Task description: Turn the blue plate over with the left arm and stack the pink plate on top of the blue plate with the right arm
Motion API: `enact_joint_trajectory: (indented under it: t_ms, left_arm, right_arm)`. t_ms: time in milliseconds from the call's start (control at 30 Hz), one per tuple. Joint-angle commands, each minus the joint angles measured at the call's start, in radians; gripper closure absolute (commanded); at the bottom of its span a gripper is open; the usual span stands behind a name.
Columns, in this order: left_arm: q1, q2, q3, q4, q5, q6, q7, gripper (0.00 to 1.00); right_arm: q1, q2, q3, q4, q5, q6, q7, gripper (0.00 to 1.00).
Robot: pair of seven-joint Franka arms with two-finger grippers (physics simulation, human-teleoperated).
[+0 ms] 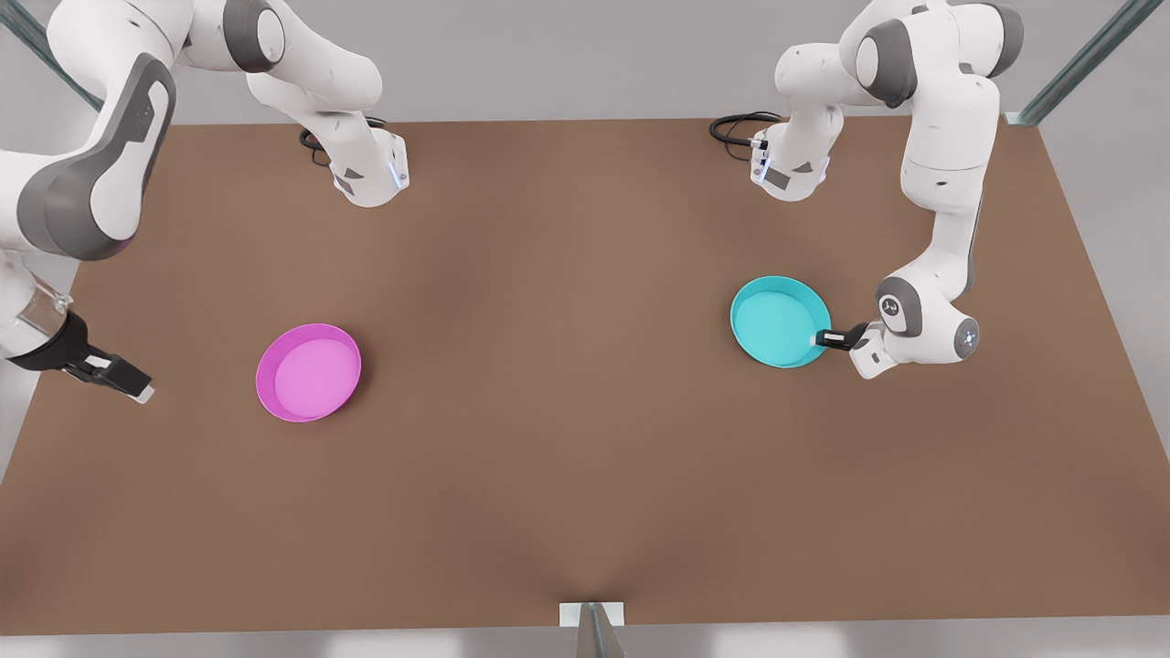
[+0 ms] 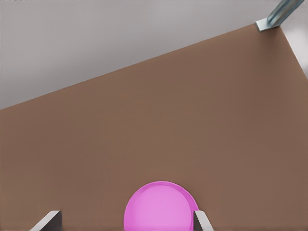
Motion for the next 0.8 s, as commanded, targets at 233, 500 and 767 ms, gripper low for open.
enact_joint_trajectory:
  t_ms: [233, 500, 767]
  left_arm:
    - [-0.002, 0.008, 0.0, 0.005, 0.0, -0.001, 0.013, 0.74]
    - [-0.002, 0.006, 0.0, 0.015, 0.0, -0.012, 0.013, 0.78]
    - [0.0, 0.006, 0.002, 0.084, -0.001, -0.105, 0.005, 0.79]
  right_arm:
    - [-0.001, 0.0, 0.0, 0.0, 0.0, 0.0, 0.0, 0.0]
    - [0.001, 0.001, 0.0, 0.0, 0.0, 0.0, 0.0, 0.0]
    - [-0.001, 0.001, 0.0, 0.0, 0.0, 0.0, 0.0, 0.0]
